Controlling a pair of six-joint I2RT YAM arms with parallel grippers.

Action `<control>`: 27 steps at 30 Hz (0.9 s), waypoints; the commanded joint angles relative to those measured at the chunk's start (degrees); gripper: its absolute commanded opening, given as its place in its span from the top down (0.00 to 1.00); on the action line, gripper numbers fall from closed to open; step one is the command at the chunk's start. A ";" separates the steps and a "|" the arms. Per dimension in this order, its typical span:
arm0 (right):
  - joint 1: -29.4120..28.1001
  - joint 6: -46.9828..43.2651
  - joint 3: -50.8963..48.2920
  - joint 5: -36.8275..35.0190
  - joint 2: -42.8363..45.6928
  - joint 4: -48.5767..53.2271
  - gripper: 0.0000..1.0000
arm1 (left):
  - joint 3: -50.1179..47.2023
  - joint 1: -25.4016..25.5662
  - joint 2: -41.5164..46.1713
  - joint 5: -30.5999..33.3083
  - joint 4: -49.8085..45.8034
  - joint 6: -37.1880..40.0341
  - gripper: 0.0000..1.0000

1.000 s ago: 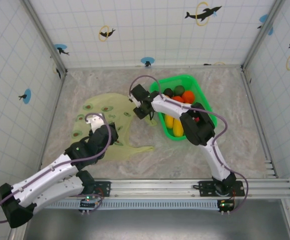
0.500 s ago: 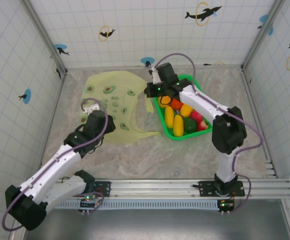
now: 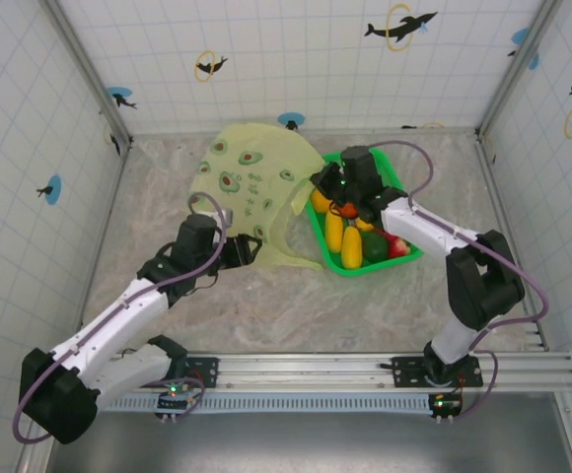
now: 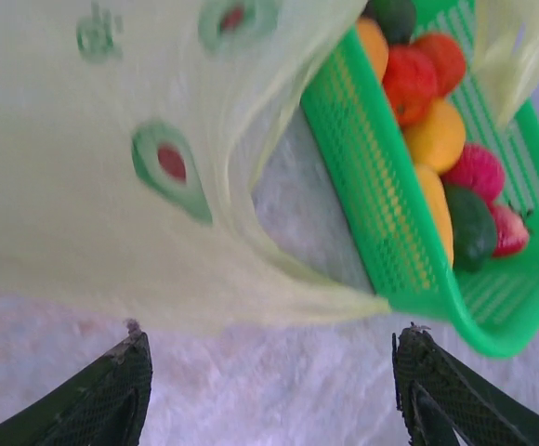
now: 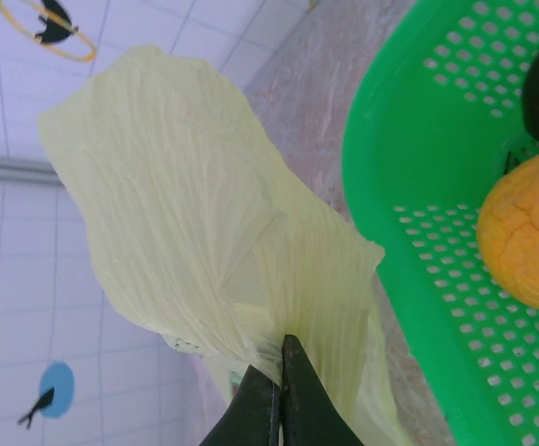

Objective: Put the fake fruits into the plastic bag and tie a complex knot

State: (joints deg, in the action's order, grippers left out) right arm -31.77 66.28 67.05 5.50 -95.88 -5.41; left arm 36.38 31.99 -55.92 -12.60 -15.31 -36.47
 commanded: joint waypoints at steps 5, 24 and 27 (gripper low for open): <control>-0.60 12.19 1.05 -3.00 -7.39 -11.41 1.00 | -6.53 7.16 -3.37 -10.85 12.39 -2.61 0.29; -1.71 12.66 0.59 -4.59 -7.50 -11.13 1.00 | -7.87 7.41 -15.47 16.52 21.87 -2.70 0.29; -1.71 12.71 0.15 -4.40 -7.56 -11.40 1.00 | -7.85 5.94 -17.84 13.02 25.22 -2.81 0.34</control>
State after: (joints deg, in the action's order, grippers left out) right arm -33.19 79.00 68.18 2.59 -105.67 -15.03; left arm 29.32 38.98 -72.34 1.17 4.43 -38.06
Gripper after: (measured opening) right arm 0.048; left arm 0.669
